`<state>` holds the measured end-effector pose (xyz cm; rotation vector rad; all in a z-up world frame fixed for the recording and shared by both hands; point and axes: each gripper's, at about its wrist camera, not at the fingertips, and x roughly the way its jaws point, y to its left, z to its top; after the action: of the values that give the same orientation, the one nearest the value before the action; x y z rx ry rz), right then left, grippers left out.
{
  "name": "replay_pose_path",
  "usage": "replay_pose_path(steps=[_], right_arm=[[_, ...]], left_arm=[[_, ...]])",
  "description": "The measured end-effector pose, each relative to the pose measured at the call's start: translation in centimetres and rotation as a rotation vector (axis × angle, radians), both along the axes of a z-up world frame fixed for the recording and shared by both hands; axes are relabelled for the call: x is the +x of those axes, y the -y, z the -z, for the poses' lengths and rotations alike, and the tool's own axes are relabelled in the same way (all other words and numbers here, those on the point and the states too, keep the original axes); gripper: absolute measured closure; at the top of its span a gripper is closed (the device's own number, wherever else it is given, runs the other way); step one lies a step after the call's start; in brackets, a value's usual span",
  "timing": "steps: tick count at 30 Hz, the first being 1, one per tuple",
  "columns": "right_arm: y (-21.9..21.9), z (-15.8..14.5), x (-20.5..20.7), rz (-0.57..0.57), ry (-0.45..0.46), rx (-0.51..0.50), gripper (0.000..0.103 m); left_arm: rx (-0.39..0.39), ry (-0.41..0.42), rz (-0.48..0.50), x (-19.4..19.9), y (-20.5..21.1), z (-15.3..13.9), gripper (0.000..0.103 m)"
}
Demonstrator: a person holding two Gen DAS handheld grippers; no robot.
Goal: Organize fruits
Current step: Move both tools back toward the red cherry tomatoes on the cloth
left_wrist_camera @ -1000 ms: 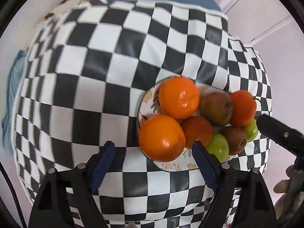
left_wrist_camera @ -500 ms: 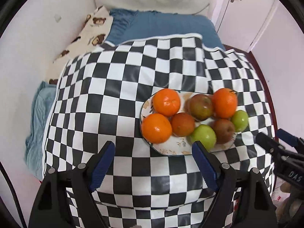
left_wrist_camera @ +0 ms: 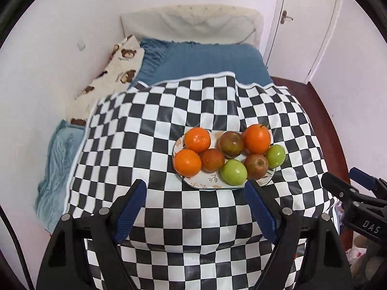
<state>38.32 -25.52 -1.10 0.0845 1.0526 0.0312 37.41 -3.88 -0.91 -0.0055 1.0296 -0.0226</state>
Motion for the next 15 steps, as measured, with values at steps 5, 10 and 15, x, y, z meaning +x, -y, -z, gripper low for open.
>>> replay_pose_path(steps=[5,10,15], right_arm=[[-0.1,-3.2,-2.7,-0.011,0.065,-0.004,0.008],[-0.4,-5.6,-5.1,-0.025,0.123,-0.021,0.008],[-0.7,-7.3,-7.0,-0.036,0.153,-0.016,0.008]], left_arm=[[0.0,0.042,0.009,-2.1,0.4,-1.9,0.02],[0.008,0.08,0.026,-4.1,1.0,-3.8,0.02],[-0.021,0.1,0.031,-5.6,1.2,-5.2,0.02]])
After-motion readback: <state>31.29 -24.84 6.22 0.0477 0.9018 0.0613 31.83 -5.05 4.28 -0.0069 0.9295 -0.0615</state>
